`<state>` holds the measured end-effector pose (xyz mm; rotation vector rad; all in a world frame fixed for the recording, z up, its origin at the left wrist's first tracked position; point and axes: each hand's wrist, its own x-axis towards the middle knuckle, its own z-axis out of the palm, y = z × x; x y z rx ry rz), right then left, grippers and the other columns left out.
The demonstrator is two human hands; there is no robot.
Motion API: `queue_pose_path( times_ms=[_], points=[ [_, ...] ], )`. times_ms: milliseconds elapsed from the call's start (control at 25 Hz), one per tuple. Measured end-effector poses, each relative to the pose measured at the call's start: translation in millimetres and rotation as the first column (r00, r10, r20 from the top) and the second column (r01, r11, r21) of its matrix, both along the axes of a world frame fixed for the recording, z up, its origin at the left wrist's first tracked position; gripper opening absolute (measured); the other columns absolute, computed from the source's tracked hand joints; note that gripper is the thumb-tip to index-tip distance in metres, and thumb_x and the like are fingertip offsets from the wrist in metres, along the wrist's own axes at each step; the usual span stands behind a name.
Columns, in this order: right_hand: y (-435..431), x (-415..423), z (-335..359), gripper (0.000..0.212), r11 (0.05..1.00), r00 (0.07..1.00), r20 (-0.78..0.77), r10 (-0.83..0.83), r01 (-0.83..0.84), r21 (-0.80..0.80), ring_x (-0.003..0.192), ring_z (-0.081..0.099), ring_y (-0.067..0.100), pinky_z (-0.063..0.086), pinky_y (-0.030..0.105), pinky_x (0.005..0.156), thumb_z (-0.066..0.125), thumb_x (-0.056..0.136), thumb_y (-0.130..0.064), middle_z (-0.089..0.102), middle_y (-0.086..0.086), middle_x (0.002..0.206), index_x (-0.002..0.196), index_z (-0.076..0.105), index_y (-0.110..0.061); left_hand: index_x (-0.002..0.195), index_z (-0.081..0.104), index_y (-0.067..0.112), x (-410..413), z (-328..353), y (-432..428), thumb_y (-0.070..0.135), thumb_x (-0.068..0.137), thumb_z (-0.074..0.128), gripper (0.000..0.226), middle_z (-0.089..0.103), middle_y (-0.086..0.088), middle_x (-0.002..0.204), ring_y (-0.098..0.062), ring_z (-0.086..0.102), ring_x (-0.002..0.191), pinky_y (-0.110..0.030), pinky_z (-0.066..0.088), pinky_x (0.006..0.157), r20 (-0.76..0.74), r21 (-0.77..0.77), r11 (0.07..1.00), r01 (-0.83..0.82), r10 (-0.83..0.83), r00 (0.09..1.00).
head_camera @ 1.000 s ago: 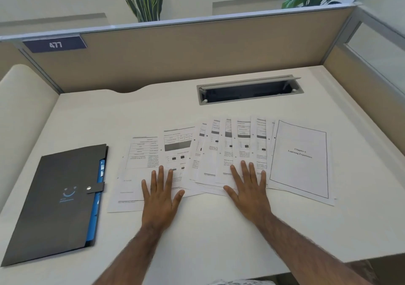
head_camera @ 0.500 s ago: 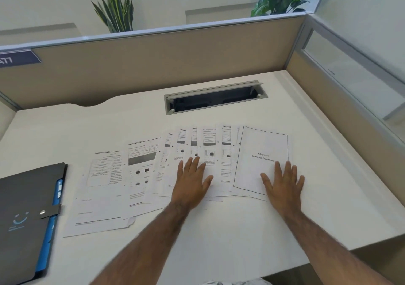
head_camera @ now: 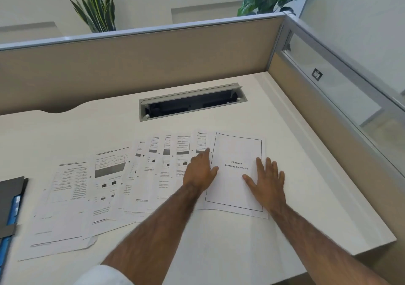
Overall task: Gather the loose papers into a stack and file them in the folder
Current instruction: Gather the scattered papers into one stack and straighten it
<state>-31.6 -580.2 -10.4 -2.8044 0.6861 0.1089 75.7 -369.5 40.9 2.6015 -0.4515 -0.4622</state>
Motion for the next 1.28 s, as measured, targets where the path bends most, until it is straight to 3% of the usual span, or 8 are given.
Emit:
queue_pose_path(
  times_ms=[240,360,520,600,880,1080,1200,1280],
  points=[
    [19,11,-9,0.087,0.999,0.997,0.073,0.022,-0.024,0.031,0.154,0.014,0.037,0.012,0.057,0.123,0.029,0.090,-0.075,0.021,0.015,0.166,0.158,0.023,-0.021,0.150,0.039,0.007,10,-6,-17,0.018,0.093,0.066,0.064,0.059,-0.013,0.143,-0.032,0.056,0.132,-0.042,0.047,0.109,-0.213,-0.290,0.864,-0.412,0.361,0.908],
    [34,17,-9,0.087,0.998,0.996,0.085,0.040,-0.045,0.055,0.155,0.013,0.035,0.011,0.056,0.123,0.030,0.090,-0.075,0.021,0.015,0.166,0.158,0.023,-0.021,0.117,0.063,0.005,19,3,-13,0.020,0.096,0.056,0.027,0.065,-0.014,0.118,-0.034,0.062,0.114,-0.040,0.049,0.094,0.014,-0.026,0.938,-0.346,0.347,0.938],
    [49,25,-7,0.087,0.995,0.994,0.093,0.051,-0.059,0.086,0.154,0.014,0.035,0.012,0.057,0.123,0.031,0.090,-0.074,0.023,0.014,0.165,0.158,0.024,-0.021,0.126,0.058,0.006,21,3,-7,0.022,0.097,0.052,0.033,0.043,-0.016,0.149,-0.034,0.042,0.135,-0.044,0.037,0.106,0.129,0.170,0.939,-0.300,0.280,0.951],
    [52,27,-5,0.087,0.994,0.996,0.083,0.043,-0.051,0.096,0.154,0.014,0.035,0.012,0.057,0.122,0.034,0.089,-0.074,0.024,0.014,0.165,0.157,0.026,-0.021,0.133,0.050,0.004,23,2,-5,0.022,0.099,0.053,0.039,0.030,-0.017,0.158,-0.035,0.035,0.140,-0.046,0.039,0.107,0.018,0.118,0.943,-0.311,0.311,0.950],
    [44,31,13,0.084,0.963,0.993,0.116,-0.019,-0.013,0.268,0.154,0.020,0.027,0.017,0.047,0.124,0.056,0.092,-0.061,0.027,0.009,0.165,0.158,0.026,-0.019,0.146,0.042,0.009,30,3,6,0.007,0.093,0.061,0.057,0.066,-0.008,0.128,-0.022,0.063,0.105,-0.025,0.046,0.083,-0.263,-0.357,0.779,-0.515,0.446,0.856],
    [18,31,51,0.087,0.514,0.883,0.119,-0.454,0.150,0.845,0.128,0.055,0.020,0.043,0.036,0.100,0.080,0.083,-0.037,0.055,0.003,0.142,0.155,0.032,-0.026,0.119,0.067,0.023,25,29,21,0.012,0.094,0.064,0.028,0.071,0.023,0.106,-0.008,0.067,0.105,-0.024,0.054,0.086,-0.292,-0.611,0.657,-0.442,0.332,0.897],
    [12,29,66,0.086,0.152,0.882,-0.020,-0.470,0.103,0.983,0.128,0.057,0.019,0.041,0.042,0.103,0.085,0.077,-0.033,0.064,0.001,0.135,0.150,0.041,-0.026,0.095,0.068,0.025,16,58,29,0.018,0.098,0.062,0.010,0.077,0.013,0.094,-0.009,0.074,0.085,-0.023,0.059,0.068,-0.280,-0.711,0.623,-0.326,0.174,0.944],
    [12,28,76,0.076,0.077,0.867,0.005,-0.498,0.038,0.996,0.132,0.053,0.019,0.035,0.044,0.109,0.084,0.079,-0.029,0.059,-0.002,0.140,0.146,0.046,-0.029,0.104,0.065,0.020,14,78,35,0.023,0.099,0.060,0.007,0.076,0.002,0.104,-0.020,0.075,0.092,-0.032,0.063,0.073,-0.284,-0.759,0.593,-0.268,0.069,0.956]
  ],
)
